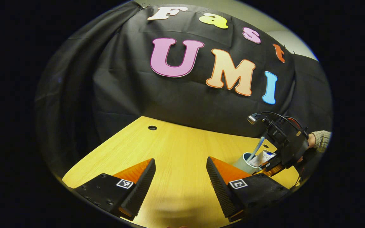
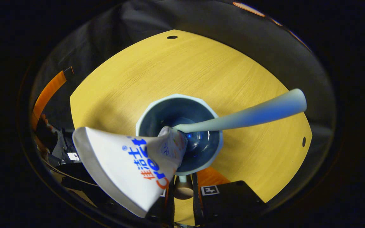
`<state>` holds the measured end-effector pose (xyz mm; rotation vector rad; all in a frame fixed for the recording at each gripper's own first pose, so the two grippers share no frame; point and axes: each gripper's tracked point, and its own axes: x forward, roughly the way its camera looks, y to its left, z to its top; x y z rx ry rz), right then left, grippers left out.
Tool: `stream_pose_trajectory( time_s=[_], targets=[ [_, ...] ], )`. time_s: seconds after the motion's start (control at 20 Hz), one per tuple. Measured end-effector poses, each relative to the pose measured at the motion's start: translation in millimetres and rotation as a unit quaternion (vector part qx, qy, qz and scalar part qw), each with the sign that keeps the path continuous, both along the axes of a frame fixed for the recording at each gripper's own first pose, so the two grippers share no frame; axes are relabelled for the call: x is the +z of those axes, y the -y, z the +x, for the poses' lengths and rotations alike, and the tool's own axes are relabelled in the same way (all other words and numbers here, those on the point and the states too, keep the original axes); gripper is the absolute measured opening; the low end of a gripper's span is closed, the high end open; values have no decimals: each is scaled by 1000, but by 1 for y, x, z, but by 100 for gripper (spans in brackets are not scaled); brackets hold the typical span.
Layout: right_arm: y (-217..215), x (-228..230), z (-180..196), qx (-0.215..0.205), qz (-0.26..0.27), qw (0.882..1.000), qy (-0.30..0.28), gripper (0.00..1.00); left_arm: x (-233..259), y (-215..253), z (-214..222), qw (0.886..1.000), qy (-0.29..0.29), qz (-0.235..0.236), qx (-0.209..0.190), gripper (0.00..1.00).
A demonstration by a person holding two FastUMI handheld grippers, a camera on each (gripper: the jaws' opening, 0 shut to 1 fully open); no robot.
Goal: Put the toothbrush and toothpaste on the desktop into the cup, then pick up the cup and place it on the coaster on the desktop.
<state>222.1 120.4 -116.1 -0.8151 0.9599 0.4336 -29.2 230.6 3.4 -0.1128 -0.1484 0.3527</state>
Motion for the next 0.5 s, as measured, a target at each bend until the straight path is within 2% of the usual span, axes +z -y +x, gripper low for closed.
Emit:
stream_pose_trajectory(
  time_s=[0.2,0.5],
  targets=[
    [-9,-27,2,3,-19,1000,-13,28,-9,-15,-8,1000,-7,-6,10,93],
    [-11,-36,6,-9,-29,999,-15,28,-25,-33,-16,999,-19,-21,18,93]
  ],
)
